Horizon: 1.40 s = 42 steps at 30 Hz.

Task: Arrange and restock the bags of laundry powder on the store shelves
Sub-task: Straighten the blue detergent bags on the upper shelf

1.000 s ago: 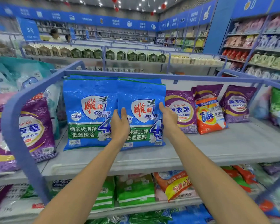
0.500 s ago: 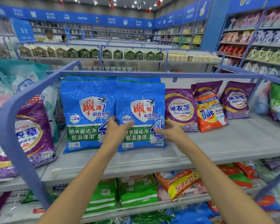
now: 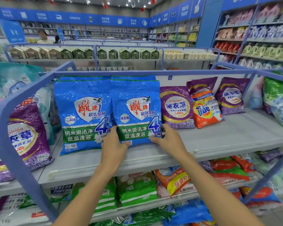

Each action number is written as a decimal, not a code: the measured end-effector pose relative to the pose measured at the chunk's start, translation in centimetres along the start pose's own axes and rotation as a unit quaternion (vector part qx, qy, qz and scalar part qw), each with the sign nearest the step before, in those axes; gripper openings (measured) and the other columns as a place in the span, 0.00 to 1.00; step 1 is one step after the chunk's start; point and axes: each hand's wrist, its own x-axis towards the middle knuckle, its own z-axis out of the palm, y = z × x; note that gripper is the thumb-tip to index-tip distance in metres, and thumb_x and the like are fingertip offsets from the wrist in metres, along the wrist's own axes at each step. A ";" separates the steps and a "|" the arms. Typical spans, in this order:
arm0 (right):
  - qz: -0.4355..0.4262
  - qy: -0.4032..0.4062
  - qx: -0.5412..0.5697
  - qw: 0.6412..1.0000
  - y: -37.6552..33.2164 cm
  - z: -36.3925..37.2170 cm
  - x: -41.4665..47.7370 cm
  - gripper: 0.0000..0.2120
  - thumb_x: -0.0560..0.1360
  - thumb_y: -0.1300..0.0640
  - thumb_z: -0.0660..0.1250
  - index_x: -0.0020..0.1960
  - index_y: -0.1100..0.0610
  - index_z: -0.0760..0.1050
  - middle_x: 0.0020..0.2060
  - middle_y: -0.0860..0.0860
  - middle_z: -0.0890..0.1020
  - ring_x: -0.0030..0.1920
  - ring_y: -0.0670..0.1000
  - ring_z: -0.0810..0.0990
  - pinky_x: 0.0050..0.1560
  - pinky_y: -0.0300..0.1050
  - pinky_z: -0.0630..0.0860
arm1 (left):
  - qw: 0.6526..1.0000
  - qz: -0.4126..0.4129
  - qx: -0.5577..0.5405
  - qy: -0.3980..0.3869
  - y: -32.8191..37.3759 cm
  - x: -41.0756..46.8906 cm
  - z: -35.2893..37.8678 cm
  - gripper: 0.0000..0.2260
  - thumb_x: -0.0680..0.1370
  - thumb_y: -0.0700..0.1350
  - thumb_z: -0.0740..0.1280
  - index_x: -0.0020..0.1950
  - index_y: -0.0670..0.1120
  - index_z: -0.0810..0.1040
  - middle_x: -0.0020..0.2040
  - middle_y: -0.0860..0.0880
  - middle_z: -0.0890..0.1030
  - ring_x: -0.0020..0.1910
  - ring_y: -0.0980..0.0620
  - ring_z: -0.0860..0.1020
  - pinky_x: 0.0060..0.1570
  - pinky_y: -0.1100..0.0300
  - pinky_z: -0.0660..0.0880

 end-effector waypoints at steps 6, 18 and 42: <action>-0.024 0.042 -0.037 0.998 0.4 -1.2 -5.4 0.22 0.81 0.51 0.69 0.74 0.53 0.72 0.68 0.49 0.77 0.69 0.50 0.74 0.67 0.45 0.69 | 0.995 0.059 0.084 -0.016 1.1 -4.5 -0.6 0.28 0.78 0.50 0.70 0.76 0.46 0.67 0.71 0.47 0.76 0.69 0.44 0.73 0.65 0.49 0.71; 0.133 0.141 -0.019 0.981 6.8 -4.1 -18.7 0.24 0.75 0.28 0.60 0.69 0.32 0.68 0.67 0.30 0.68 0.72 0.35 0.63 0.72 0.34 0.61 | 0.964 0.247 0.017 -0.100 2.5 -12.6 6.6 0.16 0.72 0.55 0.72 0.58 0.53 0.83 0.55 0.53 0.84 0.57 0.52 0.80 0.58 0.52 0.79; 0.339 0.343 0.037 0.875 22.6 -21.9 -34.6 0.24 0.67 0.26 0.59 0.61 0.31 0.70 0.64 0.34 0.74 0.65 0.37 0.70 0.63 0.33 0.64 | 0.888 0.304 -0.084 -0.336 20.8 -27.1 29.1 0.20 0.69 0.46 0.81 0.59 0.54 0.83 0.54 0.63 0.81 0.58 0.63 0.75 0.56 0.86 0.57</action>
